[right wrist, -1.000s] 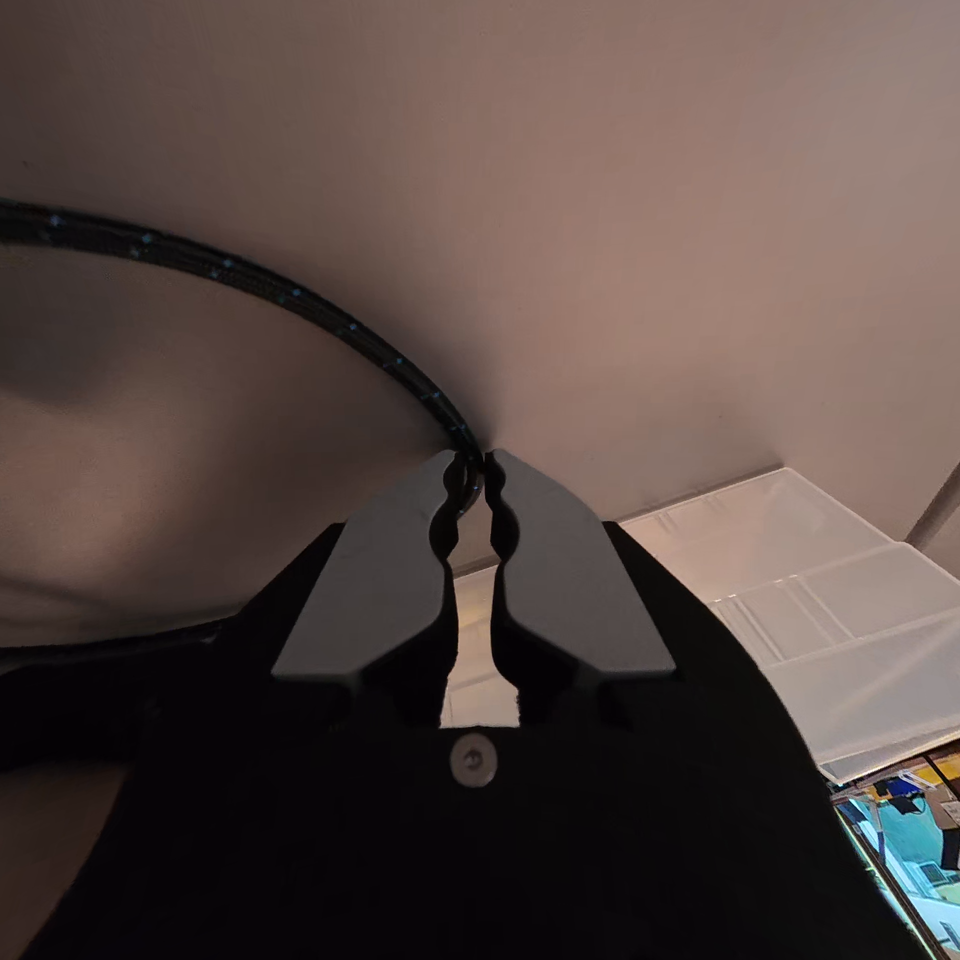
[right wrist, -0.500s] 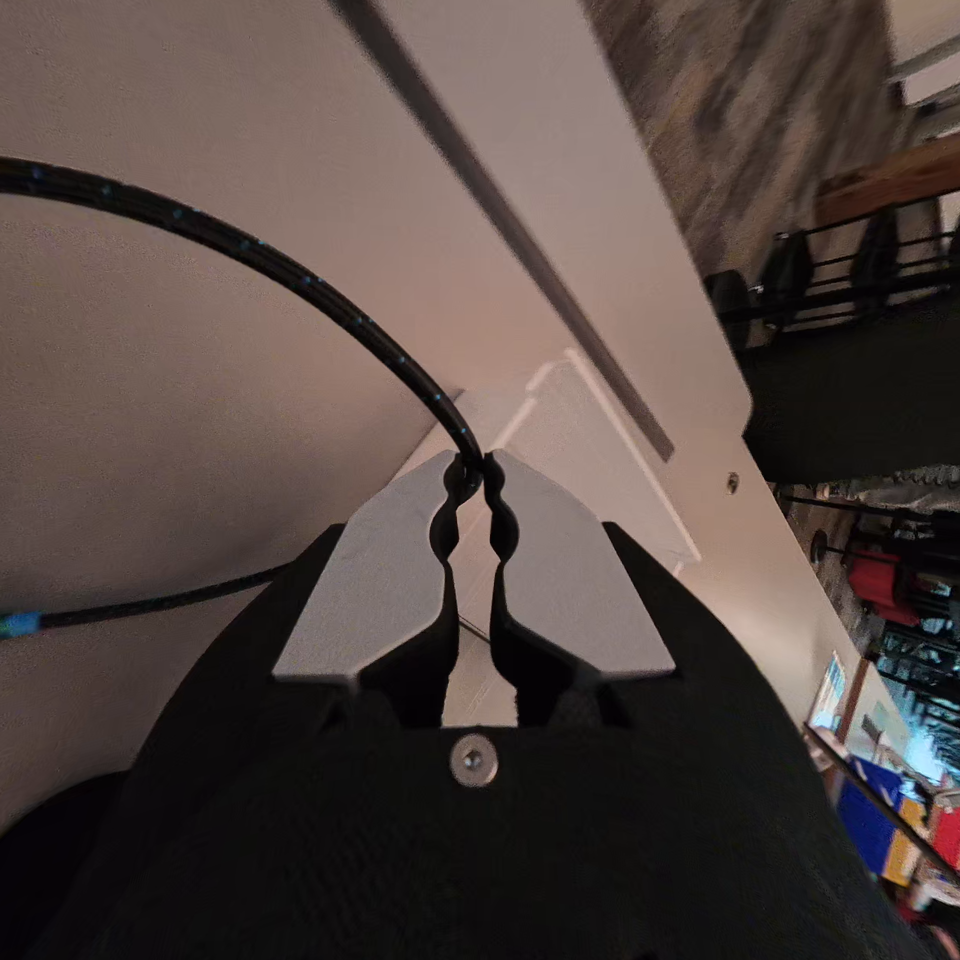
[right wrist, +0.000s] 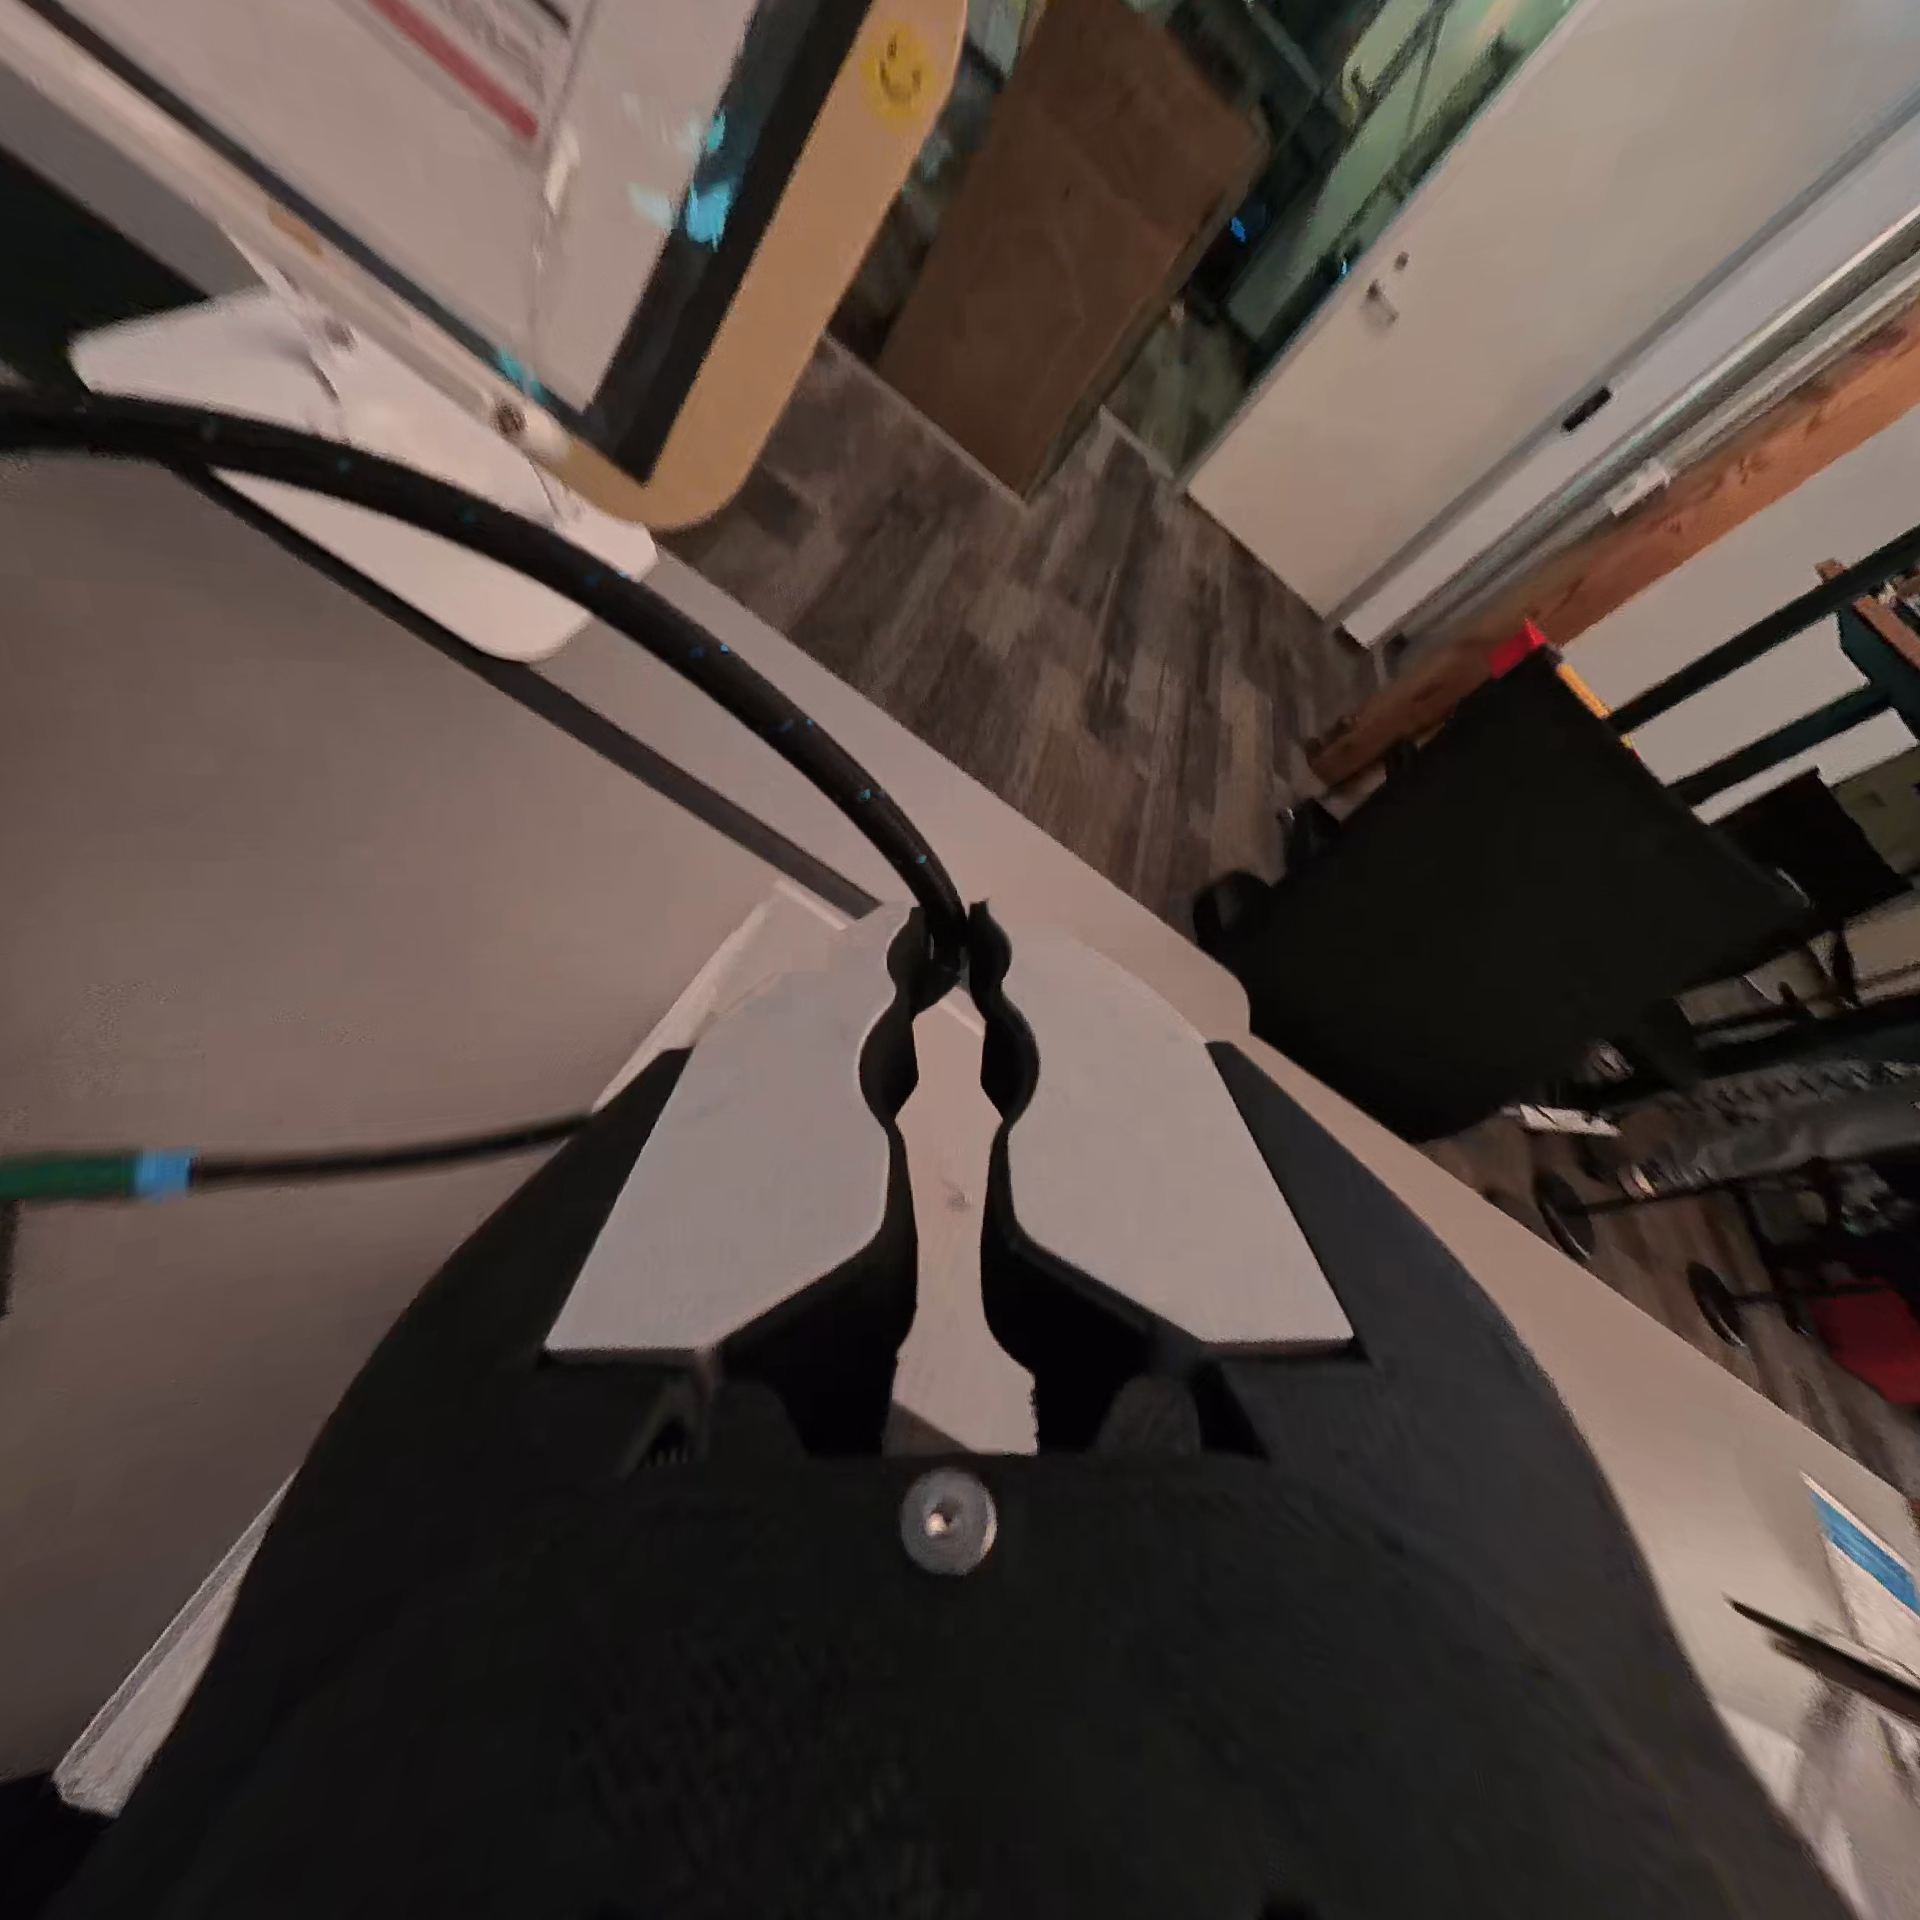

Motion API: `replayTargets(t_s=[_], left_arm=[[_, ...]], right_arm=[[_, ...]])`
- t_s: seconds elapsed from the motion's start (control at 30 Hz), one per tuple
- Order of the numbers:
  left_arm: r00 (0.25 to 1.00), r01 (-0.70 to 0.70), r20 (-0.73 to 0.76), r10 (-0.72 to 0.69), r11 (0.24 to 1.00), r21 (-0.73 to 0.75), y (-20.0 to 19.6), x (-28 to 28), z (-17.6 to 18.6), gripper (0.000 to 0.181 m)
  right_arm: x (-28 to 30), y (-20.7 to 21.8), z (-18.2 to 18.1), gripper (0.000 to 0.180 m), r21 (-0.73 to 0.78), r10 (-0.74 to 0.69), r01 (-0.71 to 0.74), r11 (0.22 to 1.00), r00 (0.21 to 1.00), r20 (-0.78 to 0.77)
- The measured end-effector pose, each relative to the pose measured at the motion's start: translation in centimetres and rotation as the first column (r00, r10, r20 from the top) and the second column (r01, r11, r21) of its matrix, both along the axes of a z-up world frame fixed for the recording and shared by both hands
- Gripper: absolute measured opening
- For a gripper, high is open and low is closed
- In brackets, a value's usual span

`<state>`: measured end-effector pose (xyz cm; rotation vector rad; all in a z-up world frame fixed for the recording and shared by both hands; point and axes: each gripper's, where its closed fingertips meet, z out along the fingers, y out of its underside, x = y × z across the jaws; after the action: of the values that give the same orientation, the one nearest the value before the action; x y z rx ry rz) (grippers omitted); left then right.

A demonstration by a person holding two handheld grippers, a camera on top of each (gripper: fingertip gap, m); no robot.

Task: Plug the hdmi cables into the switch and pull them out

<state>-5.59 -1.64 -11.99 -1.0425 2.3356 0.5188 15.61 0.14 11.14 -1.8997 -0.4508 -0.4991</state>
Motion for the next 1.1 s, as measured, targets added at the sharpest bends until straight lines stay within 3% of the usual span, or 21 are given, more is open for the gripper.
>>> replayTargets(t_s=[0.03,0.17,0.4,0.7,0.9,1.1], left_arm=[[1.0,-0.01,0.029,0.011,1.0,-0.024,0.0,0.2,0.1,0.029],[0.992,-0.059,0.106,0.07,0.993,-0.105,0.2,0.6,0.7,0.058],[0.977,-0.033,0.197,0.077,0.975,-0.219,-0.4,0.9,1.7,0.078],[0.953,0.046,0.293,0.077,0.919,-0.391,-2.2,0.7,3.8,0.078],[0.887,0.17,0.452,0.089,0.849,-0.5,-3.7,0.5,7.9,0.075],[0.795,0.208,0.587,0.154,0.84,-0.501,-3.0,-0.2,12.1,0.072]], right_arm=[[0.0,-0.2,0.5,0.008,0.025,0.018,-0.017,1.0,1.0,-0.023],[-0.2,-1.0,2.1,0.009,0.121,0.102,-0.089,0.989,0.989,-0.104],[-0.3,-1.9,3.2,0.009,0.188,0.178,-0.144,0.972,0.968,-0.176],[-1.3,-1.8,3.1,0.009,0.178,0.222,-0.187,0.966,0.955,-0.198],[-1.0,-1.8,2.6,0.009,0.155,0.217,-0.188,0.97,0.954,-0.206],[-1.2,-2.1,2.7,0.009,0.155,0.225,-0.196,0.968,0.954,-0.2]])
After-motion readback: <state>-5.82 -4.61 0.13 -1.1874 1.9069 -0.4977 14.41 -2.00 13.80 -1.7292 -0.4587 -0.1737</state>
